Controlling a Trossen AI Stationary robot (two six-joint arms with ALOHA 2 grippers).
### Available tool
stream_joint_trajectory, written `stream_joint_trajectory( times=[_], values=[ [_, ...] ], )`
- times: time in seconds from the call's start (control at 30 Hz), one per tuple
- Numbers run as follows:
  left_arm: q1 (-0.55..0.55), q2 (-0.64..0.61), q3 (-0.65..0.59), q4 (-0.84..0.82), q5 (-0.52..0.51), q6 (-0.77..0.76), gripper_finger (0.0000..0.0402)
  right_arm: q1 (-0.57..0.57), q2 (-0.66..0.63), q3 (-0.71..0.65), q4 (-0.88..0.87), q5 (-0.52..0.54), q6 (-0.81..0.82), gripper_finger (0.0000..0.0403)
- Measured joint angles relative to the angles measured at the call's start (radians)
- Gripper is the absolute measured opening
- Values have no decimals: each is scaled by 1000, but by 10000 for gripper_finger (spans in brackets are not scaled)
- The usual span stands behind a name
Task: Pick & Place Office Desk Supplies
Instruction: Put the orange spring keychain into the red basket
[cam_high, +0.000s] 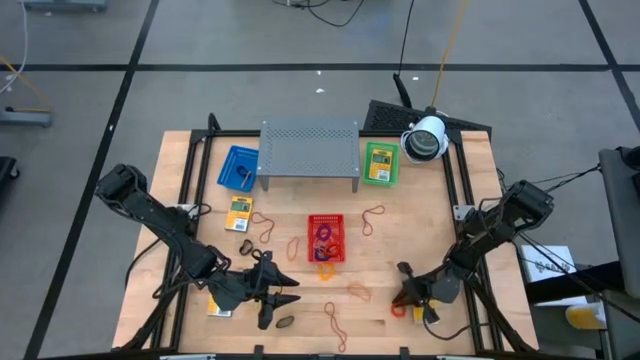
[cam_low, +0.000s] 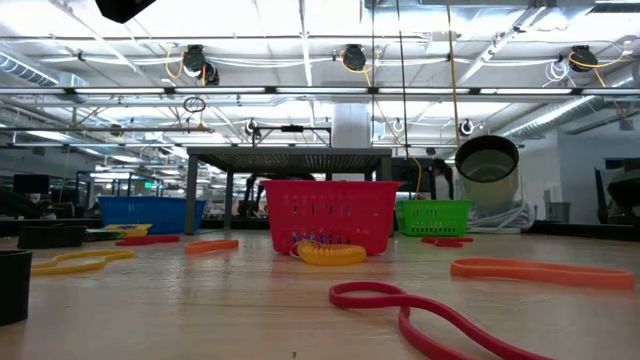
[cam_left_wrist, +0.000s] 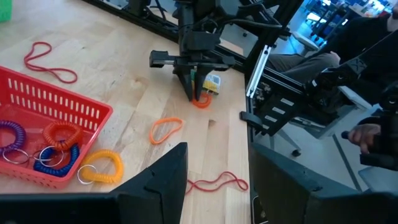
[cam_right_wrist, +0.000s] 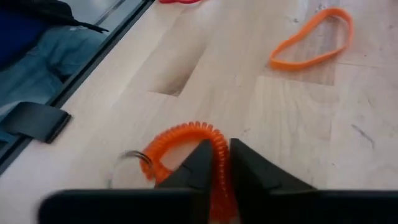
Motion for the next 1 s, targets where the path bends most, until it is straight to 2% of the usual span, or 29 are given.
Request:
stream_joint_trajectory(
  times=[0.17, 0.33, 0.47, 0.73, 0.93, 1.0],
  values=[
    [0, 0, 0, 0, 0, 0, 177, -4, 3, 0, 14, 3, 38, 15],
    [0, 0, 0, -1, 0, 5, 177, -11, -8, 1, 105, -13, -30, 14],
    [1, 0, 0, -1, 0, 6, 177, -29, -40, 7, 111, -31, -53, 13],
    [1, 0, 0, 3, 0, 103, 177, -83, -122, 48, 115, -38, -30, 10],
    [15, 0, 0, 6, 1, 164, 177, -173, -163, 136, 143, -18, -107, 9],
    [27, 0, 0, 10, 15, 169, 177, -217, -176, 173, 141, -53, -156, 9]
  ],
)
